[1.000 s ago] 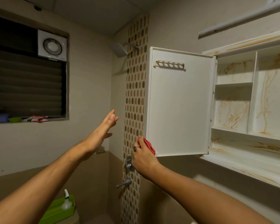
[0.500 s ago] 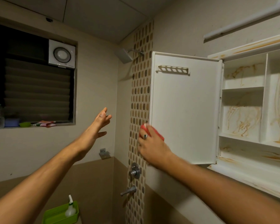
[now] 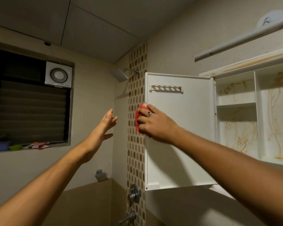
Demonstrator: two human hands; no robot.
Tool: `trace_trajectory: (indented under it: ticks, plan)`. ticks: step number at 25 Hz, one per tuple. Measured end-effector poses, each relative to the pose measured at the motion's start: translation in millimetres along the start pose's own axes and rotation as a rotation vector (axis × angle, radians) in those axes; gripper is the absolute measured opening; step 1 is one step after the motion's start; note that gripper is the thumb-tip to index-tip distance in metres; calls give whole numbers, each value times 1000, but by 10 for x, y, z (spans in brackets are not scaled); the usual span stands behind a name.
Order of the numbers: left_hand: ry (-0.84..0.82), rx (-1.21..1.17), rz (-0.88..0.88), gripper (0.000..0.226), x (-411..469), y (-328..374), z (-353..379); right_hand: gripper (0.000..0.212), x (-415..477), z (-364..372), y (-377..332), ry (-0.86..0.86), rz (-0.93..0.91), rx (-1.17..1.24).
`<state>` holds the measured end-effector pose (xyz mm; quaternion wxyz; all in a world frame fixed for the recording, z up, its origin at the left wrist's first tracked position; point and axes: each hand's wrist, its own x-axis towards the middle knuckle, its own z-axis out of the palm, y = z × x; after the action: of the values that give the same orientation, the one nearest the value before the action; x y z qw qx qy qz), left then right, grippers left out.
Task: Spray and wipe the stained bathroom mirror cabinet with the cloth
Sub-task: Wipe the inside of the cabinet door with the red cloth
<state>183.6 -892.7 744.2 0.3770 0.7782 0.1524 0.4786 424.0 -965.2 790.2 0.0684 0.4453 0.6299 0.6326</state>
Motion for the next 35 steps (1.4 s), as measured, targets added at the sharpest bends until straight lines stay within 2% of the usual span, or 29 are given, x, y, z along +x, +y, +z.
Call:
trace_trajectory:
  ticks: [4, 8, 10, 13, 17, 19, 22, 24, 28, 32, 35]
  plan:
    - [-6, 5, 71, 97, 235, 259, 30, 41, 340, -132, 587, 24, 108, -67]
    - [-6, 3, 149, 91, 517, 481, 29, 41, 508, -139, 532, -24, 267, -63]
    - [3, 6, 181, 88, 658, 555, 33, 40, 422, -31, 427, -21, 224, -38]
    - [23, 26, 209, 94, 866, 646, 30, 42, 426, -92, 719, 16, 160, 14]
    - [31, 9, 254, 96, 1114, 772, 46, 47, 717, -134, 764, 42, 368, 37]
    - [41, -10, 286, 101, 1230, 814, 79, 50, 780, -50, 750, 74, 409, 59]
    - [46, -32, 323, 110, 1397, 837, 116, 35, 783, -75, 1118, 241, 638, 270]
    - [50, -40, 338, 108, 1506, 826, 161, 26, 712, -72, 1383, 258, 767, 337]
    - [18, -27, 336, 107, 1707, 869, 296, 29, 328, 102, 1384, 248, 686, 320]
    - [-85, 21, 320, 101, 1884, 975, 464, 21, -494, 326, 1691, 163, 923, 279]
    - [-106, 78, 298, 105, 1947, 988, 503, 23, -926, 363, 1837, 104, 1068, 306]
